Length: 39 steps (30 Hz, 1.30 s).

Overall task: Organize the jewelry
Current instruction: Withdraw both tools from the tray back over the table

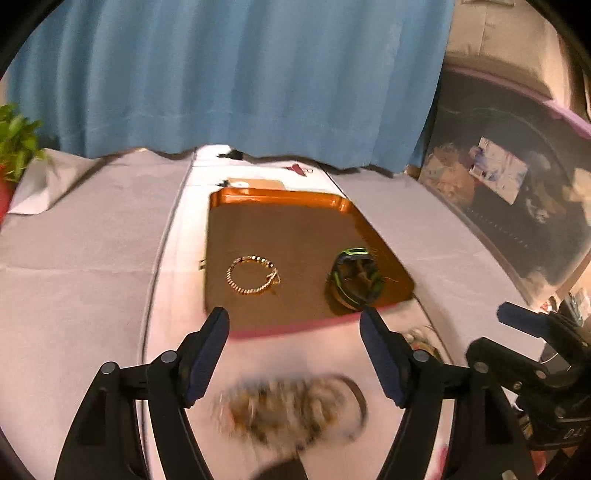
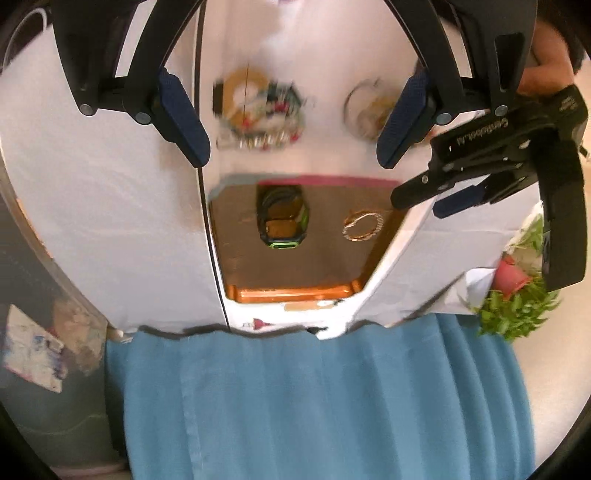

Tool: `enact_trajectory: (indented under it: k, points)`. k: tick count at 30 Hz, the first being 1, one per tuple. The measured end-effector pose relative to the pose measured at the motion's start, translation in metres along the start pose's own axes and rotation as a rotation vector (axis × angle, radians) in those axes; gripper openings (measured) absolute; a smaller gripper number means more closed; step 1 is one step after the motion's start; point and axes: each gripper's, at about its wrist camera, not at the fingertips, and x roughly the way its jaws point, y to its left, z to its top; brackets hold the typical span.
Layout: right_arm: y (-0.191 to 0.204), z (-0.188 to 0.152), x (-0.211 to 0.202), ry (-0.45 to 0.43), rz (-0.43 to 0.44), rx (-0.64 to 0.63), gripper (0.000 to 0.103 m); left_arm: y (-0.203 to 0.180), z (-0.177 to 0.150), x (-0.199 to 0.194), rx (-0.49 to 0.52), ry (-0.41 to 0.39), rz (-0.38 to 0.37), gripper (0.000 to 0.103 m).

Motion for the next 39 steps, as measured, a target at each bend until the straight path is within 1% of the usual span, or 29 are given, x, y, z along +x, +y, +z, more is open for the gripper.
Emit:
enact_trajectory:
  k: [2, 4, 5, 7, 10, 13, 15, 18, 20, 22, 26, 28, 30, 31, 34, 36, 39]
  points:
    - [0.005, -0.01, -0.033, -0.032, -0.022, -0.013, 0.092, -0.001, -0.006, -0.026, -0.035, -0.011, -0.02, 0.074]
    - [0.009, -0.017, -0.06, -0.057, -0.019, -0.011, 0.094, -0.004, -0.012, -0.052, -0.045, -0.03, -0.032, 0.077]
    - [0.012, -0.019, -0.068, -0.067, -0.014, -0.01, 0.095, -0.007, -0.015, -0.065, -0.04, -0.041, -0.022, 0.077]
    - [0.019, -0.027, -0.096, -0.103, -0.006, -0.017, 0.1, -0.014, -0.02, -0.089, -0.024, -0.069, -0.007, 0.079]
    - [0.032, -0.038, -0.132, -0.155, 0.002, -0.038, 0.103, -0.022, -0.028, -0.123, -0.006, -0.106, -0.005, 0.082]
    - [0.042, -0.049, -0.166, -0.196, 0.039, -0.041, 0.103, -0.028, -0.037, -0.155, 0.002, -0.145, -0.002, 0.084]
    - [0.043, -0.057, -0.187, -0.23, 0.082, -0.023, 0.103, -0.03, -0.042, -0.17, 0.006, -0.16, -0.009, 0.085]
    - [0.046, -0.065, -0.215, -0.268, 0.124, -0.017, 0.103, -0.033, -0.049, -0.191, 0.031, -0.172, -0.017, 0.085]
    - [0.048, -0.07, -0.232, -0.296, 0.13, -0.027, 0.103, -0.031, -0.053, -0.206, 0.044, -0.202, -0.017, 0.085]
    - [0.049, -0.073, -0.244, -0.321, 0.113, -0.041, 0.103, -0.027, -0.056, -0.216, 0.037, -0.217, -0.017, 0.085]
    - [0.051, -0.078, -0.254, -0.346, 0.081, -0.072, 0.103, -0.019, -0.059, -0.227, 0.007, -0.233, -0.016, 0.085]
    - [0.046, -0.083, -0.255, -0.384, 0.058, -0.052, 0.103, -0.015, -0.061, -0.225, 0.002, -0.224, -0.015, 0.085]
    - [0.04, -0.086, -0.251, -0.389, 0.084, -0.041, 0.103, -0.014, -0.064, -0.224, 0.006, -0.22, 0.003, 0.084]
    - [0.037, -0.087, -0.245, -0.374, 0.098, -0.036, 0.103, -0.013, -0.065, -0.222, 0.005, -0.218, 0.012, 0.084]
    - [0.032, -0.089, -0.225, -0.329, 0.094, -0.033, 0.103, -0.009, -0.069, -0.216, -0.002, -0.21, 0.01, 0.083]
    - [0.03, -0.093, -0.213, -0.322, 0.1, -0.041, 0.103, -0.009, -0.072, -0.209, 0.028, -0.193, 0.005, 0.08]
    - [0.025, -0.099, -0.191, -0.275, 0.101, -0.06, 0.103, -0.008, -0.076, -0.198, 0.074, -0.182, 0.026, 0.077]
